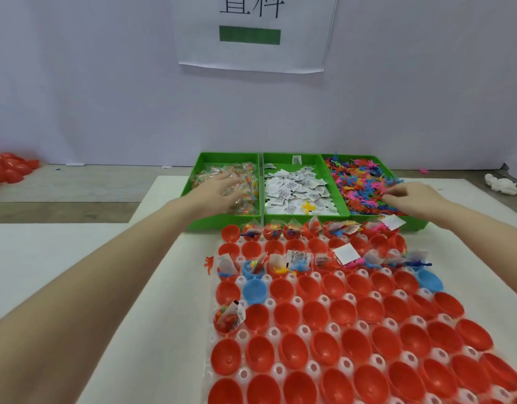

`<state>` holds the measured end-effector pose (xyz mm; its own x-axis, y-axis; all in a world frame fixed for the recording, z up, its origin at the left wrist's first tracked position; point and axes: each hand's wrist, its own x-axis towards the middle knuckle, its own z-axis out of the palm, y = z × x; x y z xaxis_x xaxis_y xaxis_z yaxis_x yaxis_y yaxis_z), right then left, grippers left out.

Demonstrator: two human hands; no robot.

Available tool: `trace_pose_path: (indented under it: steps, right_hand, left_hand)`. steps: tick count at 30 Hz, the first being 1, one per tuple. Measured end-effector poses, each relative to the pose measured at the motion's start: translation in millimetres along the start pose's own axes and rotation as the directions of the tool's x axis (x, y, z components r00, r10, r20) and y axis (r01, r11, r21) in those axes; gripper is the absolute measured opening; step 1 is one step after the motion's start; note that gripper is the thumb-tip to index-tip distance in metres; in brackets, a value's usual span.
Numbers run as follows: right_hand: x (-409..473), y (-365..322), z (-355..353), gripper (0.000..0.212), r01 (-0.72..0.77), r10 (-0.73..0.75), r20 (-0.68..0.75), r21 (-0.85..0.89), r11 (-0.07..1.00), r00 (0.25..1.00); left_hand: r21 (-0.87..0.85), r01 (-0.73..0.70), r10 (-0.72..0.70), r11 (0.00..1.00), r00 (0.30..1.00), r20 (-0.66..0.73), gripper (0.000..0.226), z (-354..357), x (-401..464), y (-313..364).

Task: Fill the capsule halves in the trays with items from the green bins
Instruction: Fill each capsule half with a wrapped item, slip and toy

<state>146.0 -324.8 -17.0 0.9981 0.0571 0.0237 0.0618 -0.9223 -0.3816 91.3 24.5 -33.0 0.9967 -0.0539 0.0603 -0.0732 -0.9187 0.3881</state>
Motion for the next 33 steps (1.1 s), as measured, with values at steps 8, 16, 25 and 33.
trace_pose_path:
  steps: [8, 16, 25, 33]
  right_hand:
    - [4, -9, 11, 0.047, 0.037, -0.039, 0.031, 0.053, 0.998, 0.999]
    - [14, -11, 15, 0.026, 0.019, -0.018, 0.020, -0.061, 0.998, 1.000]
    - [6, -10, 16, 0.036, 0.038, -0.042, -0.316, -0.019, 0.999, 0.948]
    - [8, -42, 15, 0.027, 0.008, 0.112, -0.273, 0.401, 0.916, 0.955]
  left_hand:
    - [0.039, 0.061, -0.059, 0.997, 0.997, -0.046, 0.029, 16, 16, 8]
    - [-0.353, 0.132, -0.257, 0.926, 0.907, -0.335, 0.010, 4, -3, -10]
    - [-0.008, 0.256, -0.230, 0.967, 0.856, -0.462, 0.023, 3, -11, -14]
    - [-0.628, -0.007, -0.408, 0.778, 0.754, -0.514, 0.018, -1, -31, 14]
